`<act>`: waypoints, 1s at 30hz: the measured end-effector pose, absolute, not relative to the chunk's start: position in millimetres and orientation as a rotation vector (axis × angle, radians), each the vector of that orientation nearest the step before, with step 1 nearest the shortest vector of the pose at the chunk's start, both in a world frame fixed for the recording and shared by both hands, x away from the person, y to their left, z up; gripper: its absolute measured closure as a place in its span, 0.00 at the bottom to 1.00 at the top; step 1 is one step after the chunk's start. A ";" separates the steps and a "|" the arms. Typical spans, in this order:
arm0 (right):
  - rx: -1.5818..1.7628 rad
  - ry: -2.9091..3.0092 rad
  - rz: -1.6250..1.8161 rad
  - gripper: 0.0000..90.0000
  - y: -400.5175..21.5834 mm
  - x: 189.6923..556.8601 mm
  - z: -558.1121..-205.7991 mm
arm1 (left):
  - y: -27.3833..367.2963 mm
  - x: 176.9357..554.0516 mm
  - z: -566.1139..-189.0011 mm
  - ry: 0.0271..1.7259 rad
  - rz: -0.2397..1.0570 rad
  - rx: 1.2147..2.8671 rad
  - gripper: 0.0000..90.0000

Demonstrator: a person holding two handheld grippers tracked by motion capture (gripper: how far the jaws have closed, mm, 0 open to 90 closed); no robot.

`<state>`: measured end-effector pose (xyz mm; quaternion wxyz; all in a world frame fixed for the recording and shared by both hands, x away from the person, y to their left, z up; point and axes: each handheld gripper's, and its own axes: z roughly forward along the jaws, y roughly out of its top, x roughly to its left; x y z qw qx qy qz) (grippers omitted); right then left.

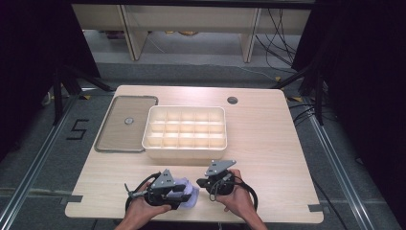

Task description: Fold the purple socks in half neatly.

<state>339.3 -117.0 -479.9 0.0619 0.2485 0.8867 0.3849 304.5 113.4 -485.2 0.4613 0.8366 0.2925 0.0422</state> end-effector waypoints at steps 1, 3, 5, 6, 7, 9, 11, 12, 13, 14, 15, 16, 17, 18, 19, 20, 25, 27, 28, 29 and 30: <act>0.751 2.681 1.164 0.98 -117.0 339.3 -479.9 | 113.4 304.5 -485.2 0.719 0.104 2.058 0.57; 0.761 2.671 1.190 0.98 -118.5 339.7 -478.7 | 121.9 303.9 -476.8 0.706 0.121 2.030 0.57; 0.736 2.667 1.207 0.98 -117.4 339.9 -476.0 | 135.0 304.0 -469.5 0.693 0.144 2.035 0.61; 0.736 2.667 1.207 0.98 -117.4 339.9 -476.0 | 140.8 303.3 -468.0 0.699 0.145 2.014 0.61; 0.747 2.657 1.215 0.98 -115.9 337.8 -472.4 | 152.8 303.5 -468.2 0.713 0.162 2.021 0.66; 0.717 2.647 1.230 0.98 -112.2 337.1 -470.8 | 158.8 304.3 -472.2 0.723 0.172 2.011 0.75; 0.704 2.659 1.224 0.98 -109.6 336.0 -469.4 | 166.4 305.1 -482.9 0.740 0.156 2.049 0.79; 0.693 2.670 1.224 0.98 -102.9 333.5 -468.2 | 166.3 305.0 -487.0 0.747 0.138 2.041 0.85; 0.693 2.670 1.224 0.98 -102.9 333.5 -468.2 | 166.5 303.9 -490.6 0.759 0.128 2.049 0.85; 0.667 2.672 1.233 0.98 -99.1 333.0 -468.1 | 165.4 303.2 -492.9 0.754 0.131 2.054 0.88; 0.638 2.682 1.229 0.98 -94.7 331.6 -467.2 | 164.4 302.9 -494.2 0.759 0.121 2.059 0.91; 0.627 2.690 1.228 0.99 -88.7 329.0 -466.0 | 161.8 301.9 -495.8 0.755 0.120 2.069 0.93; 0.627 2.690 1.228 0.99 -88.7 329.0 -466.0 | 159.6 301.4 -498.1 0.736 0.122 2.093 0.93; 0.601 2.702 1.231 0.99 -84.7 328.3 -466.5 | 156.6 299.9 -500.5 0.733 0.121 2.111 0.95; 0.592 2.709 1.220 0.99 -81.7 327.4 -467.1 | 154.1 298.8 -502.7 0.727 0.112 2.134 0.96; 0.580 2.720 1.216 0.99 -78.1 326.4 -469.3 | 151.7 298.0 -504.8 0.719 0.121 2.148 0.97; 0.582 2.764 1.115 0.99 -74.0 322.8 -483.0 | 147.3 298.9 -511.3 0.699 0.136 2.194 0.97; 0.598 2.778 1.059 1.00 -77.2 323.7 -488.2 | 147.4 298.4 -512.0 0.707 0.134 2.187 0.97; 0.595 2.790 1.036 1.00 -79.7 325.2 -491.3 | 147.4 298.1 -512.0 0.706 0.137 2.188 0.97; 0.612 2.802 1.011 1.00 -82.8 326.6 -494.9 | 147.1 298.0 -512.1 0.702 0.137 2.186 0.97; 0.627 2.804 1.012 1.00 -84.2 327.2 -496.9 | 146.2 296.3 -512.4 0.726 0.122 2.176 0.97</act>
